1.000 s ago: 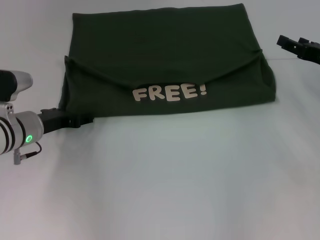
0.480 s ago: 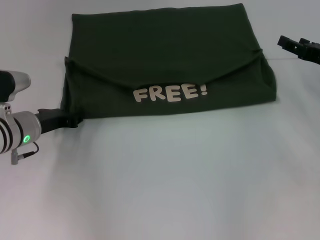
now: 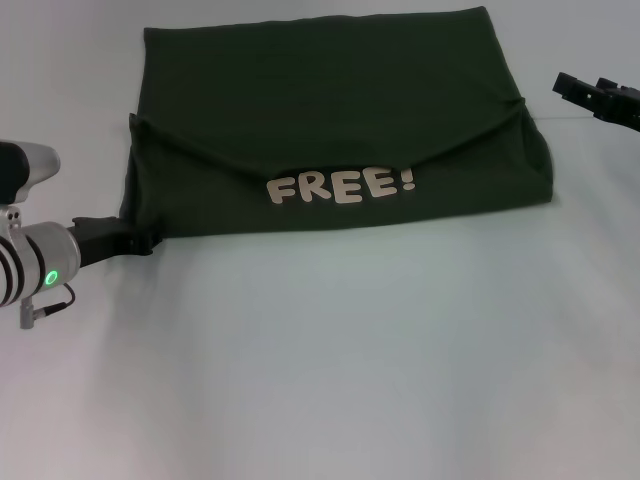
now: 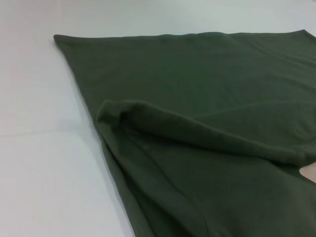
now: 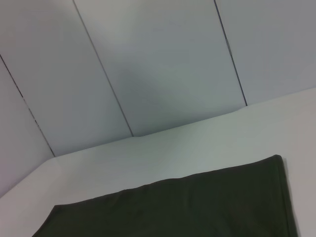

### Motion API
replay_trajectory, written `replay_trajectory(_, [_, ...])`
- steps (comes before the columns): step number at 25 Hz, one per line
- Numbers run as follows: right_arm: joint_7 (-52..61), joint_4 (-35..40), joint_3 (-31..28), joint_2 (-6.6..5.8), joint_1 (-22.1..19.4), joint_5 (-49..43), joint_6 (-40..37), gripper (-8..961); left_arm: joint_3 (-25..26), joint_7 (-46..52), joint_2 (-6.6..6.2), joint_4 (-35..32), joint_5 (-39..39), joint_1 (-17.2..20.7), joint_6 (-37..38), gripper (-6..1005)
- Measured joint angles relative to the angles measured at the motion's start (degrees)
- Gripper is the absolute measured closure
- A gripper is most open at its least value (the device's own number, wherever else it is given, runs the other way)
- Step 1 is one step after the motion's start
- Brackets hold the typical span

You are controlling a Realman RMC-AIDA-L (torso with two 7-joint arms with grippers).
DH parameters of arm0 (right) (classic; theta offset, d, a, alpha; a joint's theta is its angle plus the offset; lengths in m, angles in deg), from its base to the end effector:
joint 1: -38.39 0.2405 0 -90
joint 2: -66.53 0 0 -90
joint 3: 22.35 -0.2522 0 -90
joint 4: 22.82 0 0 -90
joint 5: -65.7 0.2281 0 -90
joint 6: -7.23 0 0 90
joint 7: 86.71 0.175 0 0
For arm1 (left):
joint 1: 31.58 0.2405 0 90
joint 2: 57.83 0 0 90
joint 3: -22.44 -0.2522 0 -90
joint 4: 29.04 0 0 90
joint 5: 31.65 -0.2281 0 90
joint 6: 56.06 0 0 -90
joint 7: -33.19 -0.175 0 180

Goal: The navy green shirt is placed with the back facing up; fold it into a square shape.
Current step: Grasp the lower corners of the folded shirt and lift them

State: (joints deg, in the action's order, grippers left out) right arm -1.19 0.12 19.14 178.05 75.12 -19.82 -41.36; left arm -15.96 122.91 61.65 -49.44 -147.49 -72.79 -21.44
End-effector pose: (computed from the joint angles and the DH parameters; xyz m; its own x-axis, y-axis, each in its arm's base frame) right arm 0.3118 0.4736 0.0526 0.4710 -0.3647 -0.8032 -0.8766 -0.2950 -0.3801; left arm -0.3261 0.4523 -0.0503 0.6349 0.5962 0.4914 0.7529 -0.3345 -0.5668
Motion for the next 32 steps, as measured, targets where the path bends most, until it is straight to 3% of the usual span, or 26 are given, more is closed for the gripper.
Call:
replay_trajectory(5, [0.0, 0.0, -0.1, 0.01, 0.0, 0.0, 0.0, 197, 0.2, 0.2, -0.11, 0.1, 0.0, 0.0, -0.7, 695])
replay_trajectory(14, [0.0, 0.0, -0.1, 0.09, 0.0, 0.0, 0.0, 198, 0.7, 0.5, -0.21, 0.3, 0.1, -0.1, -1.3, 816])
replay_trajectory(19, [0.0, 0.0, -0.1, 0.10, 0.0, 0.0, 0.0, 198, 0.7, 0.5, -0.21, 0.2, 0.0, 0.0, -1.3, 948])
replay_trajectory(22, [0.5, 0.0, -0.2, 0.00, 0.0, 0.0, 0.0, 199, 0.7, 0.5, -0.21, 0.1, 0.1, 0.0, -1.1, 948])
replay_trajectory(27, [9.4, 2.1, 0.1, -1.59, -0.5, -5.3, -2.1, 199, 0.8, 0.6, -0.31, 0.0, 0.0, -0.1, -0.9, 949])
replay_trajectory(32, [27.8, 6.4, 0.1, -5.12, 0.3, -20.4, -6.9, 200, 0.8, 0.7, -0.39, 0.0, 0.0, -0.3, -0.5, 948])
